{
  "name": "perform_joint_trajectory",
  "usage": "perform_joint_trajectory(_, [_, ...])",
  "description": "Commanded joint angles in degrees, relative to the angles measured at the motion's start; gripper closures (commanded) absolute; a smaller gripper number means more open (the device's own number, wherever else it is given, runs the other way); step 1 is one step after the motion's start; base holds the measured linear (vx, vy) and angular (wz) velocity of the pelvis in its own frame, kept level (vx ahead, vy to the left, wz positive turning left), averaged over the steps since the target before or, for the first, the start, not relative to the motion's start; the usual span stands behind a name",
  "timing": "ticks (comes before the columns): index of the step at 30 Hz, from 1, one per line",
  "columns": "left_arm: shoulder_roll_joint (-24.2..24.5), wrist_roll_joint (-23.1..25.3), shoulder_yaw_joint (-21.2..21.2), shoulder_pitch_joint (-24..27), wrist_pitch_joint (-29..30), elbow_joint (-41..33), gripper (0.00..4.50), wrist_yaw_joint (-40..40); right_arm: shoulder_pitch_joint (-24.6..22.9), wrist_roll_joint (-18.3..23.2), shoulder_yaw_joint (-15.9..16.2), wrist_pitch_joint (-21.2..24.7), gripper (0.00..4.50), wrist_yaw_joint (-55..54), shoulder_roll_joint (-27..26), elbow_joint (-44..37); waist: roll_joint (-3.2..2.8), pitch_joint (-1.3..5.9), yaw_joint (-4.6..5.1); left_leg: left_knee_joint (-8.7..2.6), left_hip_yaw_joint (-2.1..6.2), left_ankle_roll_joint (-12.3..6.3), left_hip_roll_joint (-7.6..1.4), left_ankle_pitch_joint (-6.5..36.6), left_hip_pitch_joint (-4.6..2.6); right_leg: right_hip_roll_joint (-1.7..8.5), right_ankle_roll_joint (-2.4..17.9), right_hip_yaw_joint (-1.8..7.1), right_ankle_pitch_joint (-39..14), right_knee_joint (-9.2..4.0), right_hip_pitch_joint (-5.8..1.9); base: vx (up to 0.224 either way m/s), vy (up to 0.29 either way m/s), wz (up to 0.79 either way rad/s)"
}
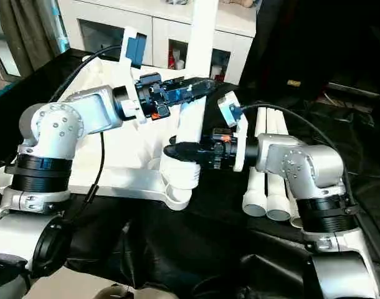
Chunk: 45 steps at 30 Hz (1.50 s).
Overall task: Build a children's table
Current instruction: Pick table leg
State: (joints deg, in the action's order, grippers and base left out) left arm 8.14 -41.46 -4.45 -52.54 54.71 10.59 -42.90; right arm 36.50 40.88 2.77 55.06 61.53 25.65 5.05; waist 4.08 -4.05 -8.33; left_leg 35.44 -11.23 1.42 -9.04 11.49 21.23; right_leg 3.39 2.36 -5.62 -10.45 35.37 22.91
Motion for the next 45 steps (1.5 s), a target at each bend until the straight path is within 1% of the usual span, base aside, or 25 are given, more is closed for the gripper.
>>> perform_joint_trajectory(1, [-0.5, -2.2, -0.5, 0.1, 0.4, -2.2, 2.64, 0.1, -0.9, 0.0, -1.0, -1.0, 2.59, -0.6, 0.4, -0.4, -0.64, 4.80, -0.15, -3.66, 2.48, -0.11, -4.92, 2.4, -0.86, 6.83, 11.7, 4.05, -5.7, -3.52, -3.88, 0.000, 0.000, 0.00])
perform_joint_trajectory(4, [-1.1, -1.9, -1.5, 0.0, -1.3, -2.9, 2.64, 1.4, -1.2, 0.5, -1.5, -0.9, 2.59, -0.4, 0.2, -1.2, -0.80, 4.81, -0.39, -3.69, 2.53, 0.01, -4.95, 2.8, -0.91, 6.89, 11.5, 4.03, -6.4, -3.63, -3.89, 0.000, 0.000, 0.00])
perform_joint_trajectory(6, [-1.6, -2.3, -3.0, -0.7, -1.8, -2.3, 1.94, 2.6, -1.4, 1.0, -1.9, -1.3, 2.59, -0.4, 0.0, -1.7, -1.05, 4.70, -0.44, -3.75, 2.54, 0.26, -4.97, 3.7, -0.94, 6.84, 11.4, 4.03, -7.1, -3.84, -3.82, 0.000, 0.000, 0.00])
perform_joint_trajectory(7, [-1.7, -3.3, -4.2, -0.7, -1.7, -2.1, 1.94, 2.5, -1.4, 1.0, -2.3, -2.0, 2.59, -0.5, -0.4, -1.9, -1.38, 4.79, -0.54, -3.69, 2.63, 0.53, -4.93, 4.0, -0.95, 6.90, 11.4, 4.01, -6.9, -3.70, -3.93, 0.000, 0.000, 0.00])
perform_joint_trajectory(9, [-1.7, -4.0, -5.2, -0.6, -2.0, -2.1, 1.85, 2.2, -1.5, 1.2, -2.8, -2.6, 2.59, -0.8, -0.9, -2.1, -1.06, 4.76, -0.53, -3.66, 2.57, 0.51, -4.79, 3.9, -0.79, 6.93, 11.6, 3.98, -6.7, -3.82, -4.01, 0.000, 0.000, 0.00])
perform_joint_trajectory(10, [-2.0, -4.0, -5.6, -0.3, -3.0, -2.3, 1.73, 2.3, -1.7, 1.5, -3.3, -2.7, 2.59, -1.0, -1.1, -2.3, -2.00, 4.73, -0.49, -3.75, 2.67, 0.58, -4.86, 4.9, -0.95, 6.73, 11.4, 3.90, -7.0, -4.21, -3.84, 0.000, 0.000, 0.00])
perform_joint_trajectory(11, [-2.8, -3.6, -6.6, -0.1, -5.3, -1.8, 1.60, 3.3, -1.9, 1.6, -3.9, -3.4, 2.59, -1.5, -1.6, -2.4, -1.69, 4.75, -0.38, -3.76, 2.71, 0.58, -4.83, 5.0, -0.91, 6.72, 11.5, 3.87, -6.8, -4.01, -4.01, 0.000, 0.000, 0.00])
perform_joint_trajectory(14, [-5.5, -5.3, -10.0, 0.6, -8.8, -1.2, 1.51, 5.6, -3.2, 2.1, -5.2, -4.7, 2.59, -2.4, -2.4, -3.4, -1.82, 4.86, -0.68, -3.59, 2.68, 0.01, -4.72, 4.6, -0.66, 6.97, 11.5, 3.88, -7.0, -4.07, -4.22, 0.000, 0.000, 0.00])
perform_joint_trajectory(16, [-9.3, -10.1, -15.6, 1.0, -11.8, -1.2, 1.51, 9.7, -5.3, 3.4, -6.9, -5.1, 2.59, -3.5, -3.3, -5.2, -0.84, 4.81, -1.01, -3.52, 2.55, -0.65, -4.70, 3.9, -0.54, 6.93, 11.3, 3.84, -7.6, -4.07, -4.26, 0.000, 0.000, 0.00])
perform_joint_trajectory(18, [-9.7, -10.4, -17.2, 1.2, -13.8, -1.1, 1.51, 10.9, -6.0, 3.5, -7.0, -5.6, 2.59, -4.2, -4.0, -5.6, -1.38, 4.77, -1.46, -3.57, 2.71, -1.00, -4.82, 4.1, -0.53, 7.04, 11.3, 3.70, -8.9, -4.21, -4.07, 0.000, 0.000, 0.00])
perform_joint_trajectory(19, [-9.7, -10.3, -17.4, 1.3, -14.2, -1.2, 1.51, 11.2, -6.2, 3.4, -7.0, -5.8, 2.59, -4.3, -4.1, -5.7, -1.37, 4.81, -1.35, -3.64, 2.77, -1.01, -4.79, 4.1, -0.46, 6.87, 10.7, 3.67, -9.4, -4.18, -4.09, 0.000, 0.000, 0.00])
perform_joint_trajectory(21, [-7.5, -8.4, -17.5, 1.8, -15.0, -1.0, 1.51, 10.8, -6.8, 0.8, -5.8, -8.7, 2.59, -5.0, -4.1, -5.9, -2.24, 4.74, -1.35, -3.81, 2.86, -0.49, -4.81, 5.0, -0.77, 6.76, 8.4, 3.69, -11.4, -4.47, -3.63, 0.000, 0.000, 0.00])
perform_joint_trajectory(22, [-2.8, -0.5, -13.0, 3.7, -17.7, -0.7, 1.51, 9.0, -7.2, -3.2, -4.8, -12.8, 2.59, -6.9, -4.1, -5.5, -2.91, 4.61, -1.29, -4.17, 3.13, 0.20, -4.91, 6.1, -1.03, 6.52, 6.4, 3.62, -13.2, -4.98, -3.18, 0.000, 0.000, 0.00])
perform_joint_trajectory(23, [0.5, 6.2, -8.4, 5.7, -20.7, -0.9, 1.51, 8.0, -7.4, -6.1, -4.7, -16.0, 2.59, -9.0, -4.5, -5.0, -3.22, 4.70, -0.94, -4.33, 3.12, 0.82, -4.83, 6.8, -1.14, 6.33, 5.3, 3.67, -13.6, -4.61, -3.45, 0.000, 0.000, 0.00])
perform_joint_trajectory(25, [2.0, 9.1, -6.4, 6.6, -22.1, -0.9, 1.51, 7.7, -7.4, -7.1, -4.6, -17.0, 2.59, -10.1, -4.7, -4.7, -3.30, 4.63, -0.84, -4.48, 3.24, 1.30, -5.00, 7.3, -1.19, 6.46, 3.6, 3.85, -14.9, -4.99, -3.11, 0.000, 0.000, 0.00])
perform_joint_trajectory(28, [9.0, 17.3, 0.9, 13.6, -28.3, -3.2, 1.51, 3.3, -7.7, -12.1, -4.8, -21.4, 2.59, -18.4, -7.3, -2.1, -4.28, 4.73, -0.82, -4.40, 2.89, 1.83, -4.96, 7.3, -1.28, 6.43, 5.2, 3.97, -14.2, -4.78, -2.85, 0.000, 0.000, 0.00])
perform_joint_trajectory(30, [11.3, 19.1, 3.1, 16.4, -30.3, -4.2, 1.51, 0.7, -7.8, -13.6, -5.2, -22.9, 2.59, -21.7, -8.6, -0.6, -4.32, 4.96, -0.51, -4.62, 3.12, 2.65, -5.15, 7.3, -1.28, 6.61, 6.3, 3.85, -12.2, -4.20, -2.90, 0.000, 0.000, 0.00])
perform_joint_trajectory(31, [13.7, 21.2, 5.9, 18.5, -32.3, -4.7, 1.51, -2.2, -7.8, -14.5, -5.9, -23.9, 2.59, -24.6, -9.7, 0.9, -3.80, 4.96, -0.40, -4.65, 3.07, 2.51, -5.08, 6.7, -1.29, 6.73, 6.9, 3.93, -11.6, -4.17, -2.96, 0.000, 0.000, 0.00])
perform_joint_trajectory(32, [17.5, 23.9, 11.2, 20.8, -33.2, -5.0, 1.51, -6.4, -7.9, -14.8, -6.7, -24.5, 2.59, -26.6, -10.5, 2.4, -2.41, 4.74, 0.35, -4.82, 2.56, 2.29, -4.93, 7.4, -1.30, 6.45, 6.9, 4.05, -13.0, -4.54, -2.82, 0.000, 0.000, 0.00])
perform_joint_trajectory(34, [21.1, 26.4, 17.0, 23.0, -34.7, -4.9, 1.51, -11.6, -8.3, -15.0, -6.9, -25.1, 2.59, -27.5, -11.0, 3.6, -2.77, 4.55, 0.58, -4.93, 2.39, 2.24, -4.94, 8.0, -1.41, 6.56, 6.5, 4.25, -15.6, -4.35, -2.66, 0.000, 0.000, 0.00])
perform_joint_trajectory(36, [22.1, 27.6, 18.8, 23.7, -35.8, -4.6, 1.51, -13.8, -8.7, -15.3, -6.7, -25.6, 2.59, -27.2, -11.3, 3.9, -3.21, 4.47, 0.66, -4.97, 2.38, 2.56, -5.08, 8.2, -1.57, 6.55, 6.6, 4.28, -15.3, -4.28, -2.50, 0.000, 0.000, 0.00])
perform_joint_trajectory(41, [22.1, 33.6, 23.3, 23.4, -43.1, 3.0, 1.51, -17.6, -10.8, -18.6, -4.4, -28.3, 2.59, -28.3, -12.5, 4.2, -2.93, 4.30, 0.85, -4.98, 2.29, 2.49, -4.74, 9.1, -1.28, 6.85, 5.8, 4.50, -16.8, -4.76, -2.75, 0.000, 0.000, 0.00])
perform_joint_trajectory(42, [21.9, 34.8, 23.7, 22.6, -44.5, 4.9, 1.51, -17.6, -11.1, -18.6, -4.7, -28.6, 2.59, -28.7, -12.6, 4.0, -4.29, 4.46, 0.61, -4.94, 2.57, 2.84, -4.81, 9.3, -1.39, 7.04, 5.9, 4.51, -16.6, -4.58, -2.73, 0.000, 0.000, 0.00])
perform_joint_trajectory(43, [22.0, 35.3, 24.3, 21.9, -45.7, 6.4, 1.51, -18.0, -11.3, -18.6, -4.7, -28.9, 2.59, -29.1, -12.8, 4.0, -4.52, 4.54, 0.77, -4.96, 2.60, 3.27, -4.94, 10.2, -1.58, 6.87, 6.0, 4.44, -15.9, -4.66, -2.64, 0.000, 0.000, 0.00])
perform_joint_trajectory(45, [22.2, 35.5, 24.8, 21.5, -46.2, 7.0, 1.86, -18.4, -11.4, -18.6, -4.7, -29.1, 2.59, -29.4, -12.8, 4.0, -3.93, 4.54, 0.90, -5.03, 2.54, 3.25, -4.94, 10.4, -1.52, 6.75, 6.4, 4.40, -14.8, -4.66, -2.75, 0.000, 0.000, 0.00])
